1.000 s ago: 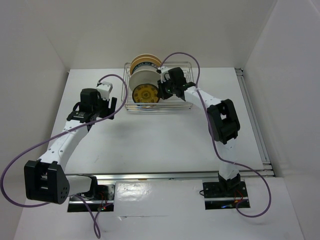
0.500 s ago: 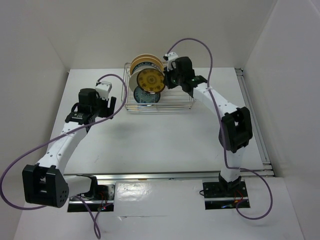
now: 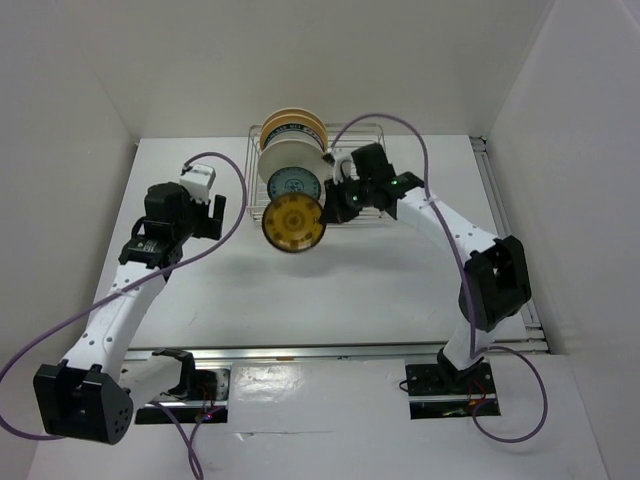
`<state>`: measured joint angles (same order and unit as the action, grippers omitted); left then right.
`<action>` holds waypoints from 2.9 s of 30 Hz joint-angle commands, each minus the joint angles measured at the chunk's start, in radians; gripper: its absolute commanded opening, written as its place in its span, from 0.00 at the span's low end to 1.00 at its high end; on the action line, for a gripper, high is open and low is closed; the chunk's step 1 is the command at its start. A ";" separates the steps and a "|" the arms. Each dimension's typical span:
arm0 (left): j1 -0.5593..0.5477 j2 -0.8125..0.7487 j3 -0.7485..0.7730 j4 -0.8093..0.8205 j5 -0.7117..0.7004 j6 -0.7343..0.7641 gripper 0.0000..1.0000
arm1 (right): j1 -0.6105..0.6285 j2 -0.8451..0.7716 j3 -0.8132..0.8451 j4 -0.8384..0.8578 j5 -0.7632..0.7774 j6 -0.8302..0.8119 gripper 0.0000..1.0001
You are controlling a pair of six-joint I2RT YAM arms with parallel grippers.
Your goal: Unload the plates from the dish rack
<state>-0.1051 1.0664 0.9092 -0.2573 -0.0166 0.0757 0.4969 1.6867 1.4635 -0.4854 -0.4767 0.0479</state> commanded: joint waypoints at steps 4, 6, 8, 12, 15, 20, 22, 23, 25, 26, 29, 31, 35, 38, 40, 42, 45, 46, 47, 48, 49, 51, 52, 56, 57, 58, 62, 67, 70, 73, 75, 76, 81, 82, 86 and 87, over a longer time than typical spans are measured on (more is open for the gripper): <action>0.004 -0.062 -0.053 0.038 0.049 -0.005 0.86 | 0.029 0.050 -0.172 -0.076 -0.216 0.144 0.00; 0.004 -0.062 -0.062 0.029 0.049 0.007 0.86 | 0.040 0.073 -0.202 -0.041 -0.235 0.165 0.00; 0.004 -0.071 -0.062 0.029 0.058 0.016 0.86 | 0.055 0.094 -0.222 -0.041 -0.218 0.175 0.00; 0.004 -0.071 -0.062 0.029 0.096 0.026 0.86 | 0.080 0.198 -0.203 -0.080 -0.178 0.175 0.02; 0.004 -0.062 -0.041 0.020 0.122 0.044 0.86 | 0.089 0.237 -0.203 -0.091 -0.159 0.175 0.05; -0.017 -0.023 0.014 0.009 0.142 0.076 0.86 | 0.089 0.249 -0.212 -0.091 -0.091 0.175 0.26; -0.028 -0.008 0.023 0.009 0.142 0.090 0.86 | 0.089 0.223 -0.212 -0.082 -0.082 0.175 0.50; -0.028 0.016 0.049 0.009 0.142 0.101 0.86 | 0.089 0.223 -0.212 -0.082 -0.082 0.161 0.53; -0.037 0.038 0.074 0.009 0.162 0.110 0.86 | 0.098 0.186 -0.200 -0.107 -0.031 0.149 0.57; -0.038 0.052 0.106 -0.003 0.162 0.110 0.86 | 0.098 0.174 -0.200 -0.116 -0.013 0.148 0.57; -0.038 0.133 0.198 -0.034 0.210 0.110 0.86 | 0.098 0.104 -0.169 -0.139 0.049 0.125 0.60; -0.038 0.231 0.267 -0.065 0.262 0.122 0.85 | 0.098 0.058 -0.143 -0.139 0.076 0.113 0.62; -0.068 0.447 0.503 -0.173 0.316 0.162 0.74 | 0.098 -0.062 -0.132 -0.082 0.125 0.104 0.68; -0.093 0.576 0.689 -0.241 0.348 0.184 0.71 | 0.089 -0.110 -0.141 -0.023 0.144 0.104 0.70; -0.093 0.676 0.772 -0.241 0.362 0.207 0.71 | 0.068 -0.119 -0.150 0.005 0.153 0.113 0.72; -0.102 0.748 0.799 -0.208 0.374 0.236 0.71 | 0.031 -0.133 -0.150 0.028 0.139 0.113 0.72; -0.111 0.787 0.774 -0.126 0.360 0.278 0.71 | -0.018 -0.133 -0.137 0.028 0.116 0.133 0.72; -0.111 0.799 0.758 -0.105 0.348 0.291 0.71 | -0.032 -0.133 -0.128 0.028 0.116 0.133 0.72; -0.111 0.799 0.743 -0.085 0.348 0.306 0.71 | -0.044 -0.133 -0.127 0.028 0.101 0.133 0.72; -0.123 0.799 0.728 -0.050 0.348 0.320 0.71 | -0.067 -0.142 -0.127 0.028 0.084 0.142 0.72; -0.123 0.808 0.697 -0.024 0.327 0.331 0.71 | -0.076 -0.142 -0.127 0.028 0.075 0.142 0.72; -0.123 0.823 0.686 0.027 0.304 0.331 0.72 | -0.086 -0.151 -0.127 0.028 0.066 0.142 0.72; -0.133 0.833 0.675 0.067 0.288 0.317 0.72 | -0.096 -0.151 -0.127 0.028 0.056 0.142 0.73; -0.133 0.898 0.724 0.090 0.273 0.294 0.74 | -0.097 -0.130 -0.071 -0.042 0.056 0.133 0.73; -0.133 0.912 0.734 0.072 0.291 0.294 0.74 | -0.097 -0.130 -0.071 -0.042 0.056 0.133 0.73; -0.133 0.938 0.734 0.063 0.309 0.294 0.74 | -0.097 -0.130 -0.071 -0.051 0.065 0.133 0.73; -0.133 0.994 0.772 0.053 0.307 0.285 0.72 | -0.097 -0.140 -0.059 -0.064 0.075 0.133 0.73; -0.133 0.994 0.772 0.044 0.331 0.254 0.38 | -0.097 -0.140 -0.038 -0.085 0.075 0.133 0.73; -0.133 0.985 0.783 0.021 0.313 0.207 0.11 | -0.097 -0.140 -0.038 -0.085 0.075 0.133 0.73; -0.133 0.985 0.806 -0.008 0.290 0.182 0.00 | -0.097 -0.121 -0.038 -0.085 0.052 0.133 0.73; -0.133 0.963 0.820 -0.017 0.299 0.182 0.00 | -0.097 -0.120 -0.038 -0.085 0.052 0.133 0.73; -0.133 0.954 0.820 -0.017 0.299 0.182 0.00 | -0.097 -0.120 -0.038 -0.085 0.052 0.133 0.73; -0.133 0.888 0.838 0.000 0.309 0.193 0.00 | -0.097 -0.120 -0.038 -0.074 0.043 0.133 0.73; -0.133 0.879 0.858 0.000 0.319 0.193 0.00 | -0.097 -0.120 -0.038 -0.074 0.043 0.142 0.73; -0.133 0.839 0.918 -0.039 0.343 0.136 0.00 | -0.097 -0.133 -0.058 -0.065 0.079 0.153 0.73; -0.133 0.839 0.934 -0.063 0.343 0.116 0.00 | -0.097 -0.142 -0.058 -0.065 0.090 0.153 0.73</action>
<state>-0.2371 2.0205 1.7508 -0.3180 0.2920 0.2794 0.3973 1.5677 1.3819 -0.5560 -0.4126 0.1898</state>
